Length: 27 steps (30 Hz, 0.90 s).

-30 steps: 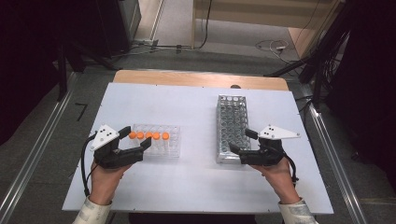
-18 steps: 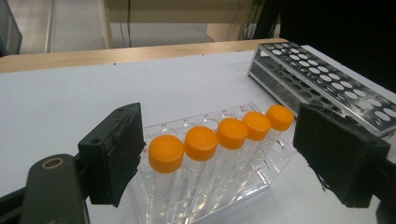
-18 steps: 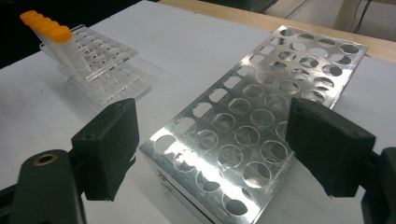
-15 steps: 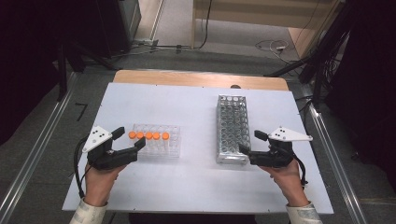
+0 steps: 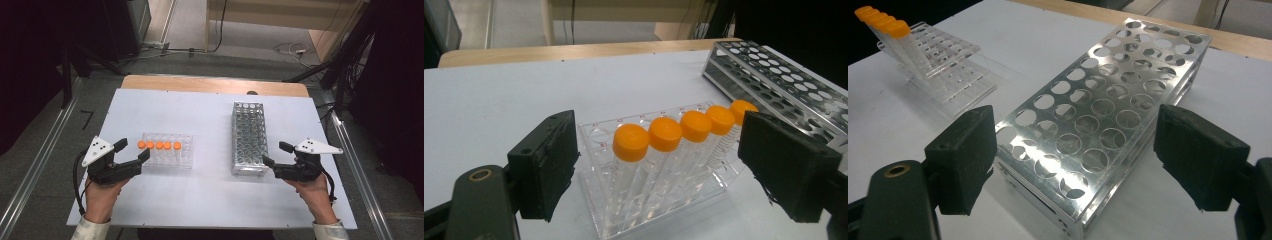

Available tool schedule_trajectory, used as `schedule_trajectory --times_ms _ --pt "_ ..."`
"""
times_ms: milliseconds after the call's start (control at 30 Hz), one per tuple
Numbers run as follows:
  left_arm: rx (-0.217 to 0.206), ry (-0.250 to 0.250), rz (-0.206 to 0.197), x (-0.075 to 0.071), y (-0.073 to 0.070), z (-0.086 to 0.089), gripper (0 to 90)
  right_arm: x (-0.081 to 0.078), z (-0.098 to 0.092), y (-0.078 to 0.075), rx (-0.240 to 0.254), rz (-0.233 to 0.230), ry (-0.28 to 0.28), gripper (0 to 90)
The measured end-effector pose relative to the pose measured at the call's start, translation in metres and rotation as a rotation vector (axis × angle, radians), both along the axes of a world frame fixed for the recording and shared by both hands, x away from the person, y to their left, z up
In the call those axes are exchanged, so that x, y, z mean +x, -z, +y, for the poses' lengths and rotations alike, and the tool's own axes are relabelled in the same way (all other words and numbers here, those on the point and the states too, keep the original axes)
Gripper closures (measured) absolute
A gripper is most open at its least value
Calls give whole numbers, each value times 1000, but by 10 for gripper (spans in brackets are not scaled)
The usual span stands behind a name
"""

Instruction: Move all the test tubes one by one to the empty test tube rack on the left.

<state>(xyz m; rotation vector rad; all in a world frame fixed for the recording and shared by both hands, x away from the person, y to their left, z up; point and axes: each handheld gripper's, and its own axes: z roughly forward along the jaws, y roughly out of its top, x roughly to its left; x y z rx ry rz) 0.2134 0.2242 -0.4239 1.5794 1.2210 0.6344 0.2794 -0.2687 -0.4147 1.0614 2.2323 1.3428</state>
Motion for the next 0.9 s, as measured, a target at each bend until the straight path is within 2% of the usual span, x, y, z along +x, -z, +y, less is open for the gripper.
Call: schedule_trajectory --times_ms 467,900 --pt "-1 -40 9 -5 5 17 164 -2 -15 4 3 9 40 162" --pt "2 -59 32 -7 13 25 163 -5 -30 6 5 5 80 162"
